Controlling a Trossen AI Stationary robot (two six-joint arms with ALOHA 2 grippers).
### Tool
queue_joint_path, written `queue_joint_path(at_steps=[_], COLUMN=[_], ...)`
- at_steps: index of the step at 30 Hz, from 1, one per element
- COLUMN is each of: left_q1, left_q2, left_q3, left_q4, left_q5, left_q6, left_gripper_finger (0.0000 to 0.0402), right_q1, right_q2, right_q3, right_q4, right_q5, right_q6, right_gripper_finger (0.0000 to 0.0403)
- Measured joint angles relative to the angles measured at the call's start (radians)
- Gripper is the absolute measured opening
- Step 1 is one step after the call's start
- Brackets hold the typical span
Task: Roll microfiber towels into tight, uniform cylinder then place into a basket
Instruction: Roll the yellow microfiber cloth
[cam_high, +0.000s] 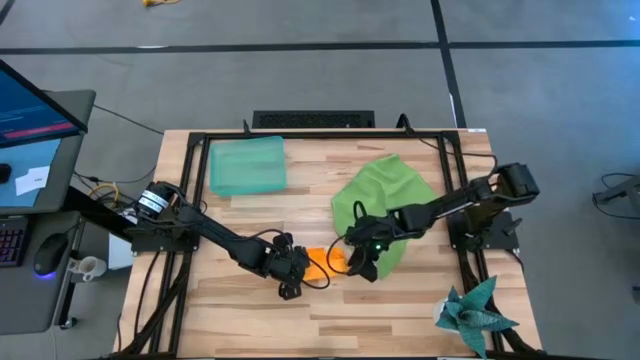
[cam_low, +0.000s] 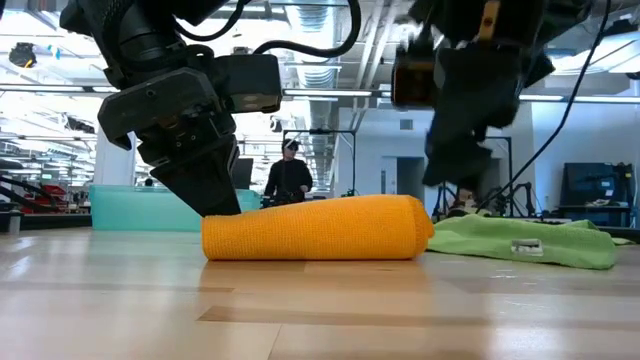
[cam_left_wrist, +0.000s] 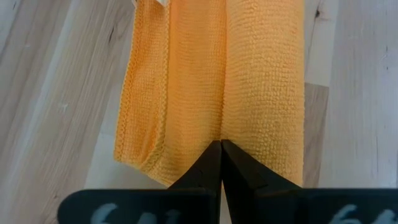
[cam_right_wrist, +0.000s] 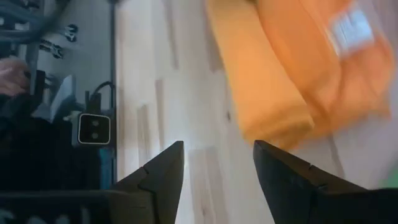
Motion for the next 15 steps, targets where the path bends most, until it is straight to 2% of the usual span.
queue_joint_path(at_steps=[10, 13, 15], left_q1=[0.000, 0.000, 0.001], left_q2=[0.000, 0.000, 0.000], left_q3=[0.000, 0.000, 0.000], left_q4=[0.001, 0.001, 0.001], left_q5=[0.000, 0.000, 0.000], left_q6=[0.002, 0.002, 0.002], left_gripper_finger=[0.0000, 0.0000, 0.0000], right_q1=[0.074, 0.089, 0.098], right_q2=[-0.020, -0.020, -0.017], right_q3=[0.001, 0.001, 0.001], right_q4=[0.132, 0.131, 0.137], right_q5=[0.253, 0.374, 0.412], right_q6=[-0.343, -0.415, -0.454], right_gripper_finger=[0.0213, 0.0194, 0.0166])
